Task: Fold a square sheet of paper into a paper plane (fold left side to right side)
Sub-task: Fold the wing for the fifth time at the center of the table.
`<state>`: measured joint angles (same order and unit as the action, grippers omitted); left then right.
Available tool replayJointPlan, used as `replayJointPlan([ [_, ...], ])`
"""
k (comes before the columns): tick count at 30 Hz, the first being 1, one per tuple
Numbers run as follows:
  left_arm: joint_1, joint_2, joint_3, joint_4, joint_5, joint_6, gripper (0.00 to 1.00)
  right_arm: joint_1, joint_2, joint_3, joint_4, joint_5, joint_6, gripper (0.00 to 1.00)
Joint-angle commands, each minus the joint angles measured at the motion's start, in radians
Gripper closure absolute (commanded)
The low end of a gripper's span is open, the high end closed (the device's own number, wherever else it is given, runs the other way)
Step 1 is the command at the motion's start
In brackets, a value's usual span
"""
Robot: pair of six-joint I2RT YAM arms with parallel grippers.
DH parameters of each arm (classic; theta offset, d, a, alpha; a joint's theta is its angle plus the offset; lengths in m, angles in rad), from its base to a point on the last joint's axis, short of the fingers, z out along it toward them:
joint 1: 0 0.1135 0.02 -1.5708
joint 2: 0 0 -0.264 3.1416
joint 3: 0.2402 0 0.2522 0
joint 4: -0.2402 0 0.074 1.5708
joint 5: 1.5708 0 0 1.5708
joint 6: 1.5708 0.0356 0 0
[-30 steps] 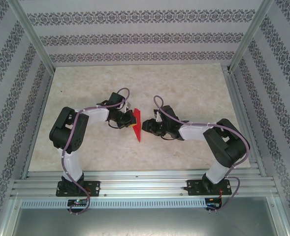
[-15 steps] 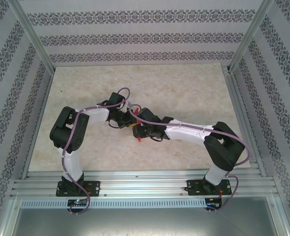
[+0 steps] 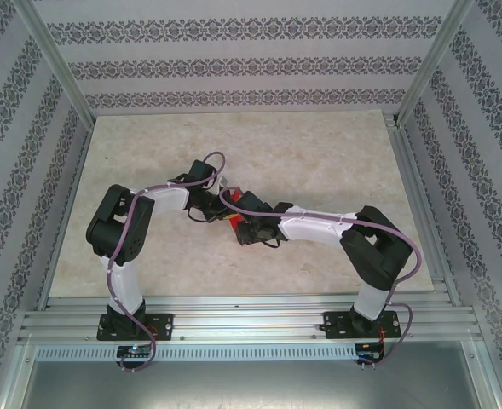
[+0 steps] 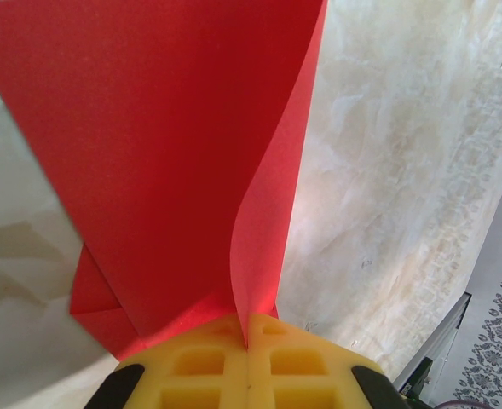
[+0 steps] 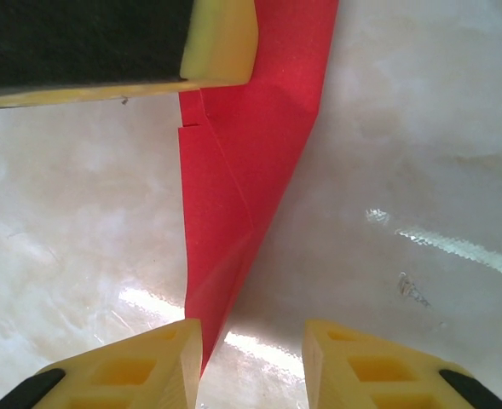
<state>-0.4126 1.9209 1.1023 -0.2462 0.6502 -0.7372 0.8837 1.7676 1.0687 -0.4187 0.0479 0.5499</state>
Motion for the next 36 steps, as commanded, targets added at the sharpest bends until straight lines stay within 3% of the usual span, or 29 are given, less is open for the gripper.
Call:
replayJointPlan([
  [1, 0.011, 0.007, 0.0, 0.031, 0.007, 0.011, 0.97, 0.009, 0.027, 0.031, 0.013, -0.012, -0.008, 0.64],
  [17, 0.012, -0.004, 0.003, 0.028, 0.012, 0.009, 0.98, 0.019, 0.088, 0.08, -0.007, -0.03, -0.017, 0.75],
  [36, 0.013, -0.023, 0.002, 0.012, 0.008, 0.022, 0.98, 0.04, 0.111, 0.122, -0.105, 0.063, -0.018, 0.88],
])
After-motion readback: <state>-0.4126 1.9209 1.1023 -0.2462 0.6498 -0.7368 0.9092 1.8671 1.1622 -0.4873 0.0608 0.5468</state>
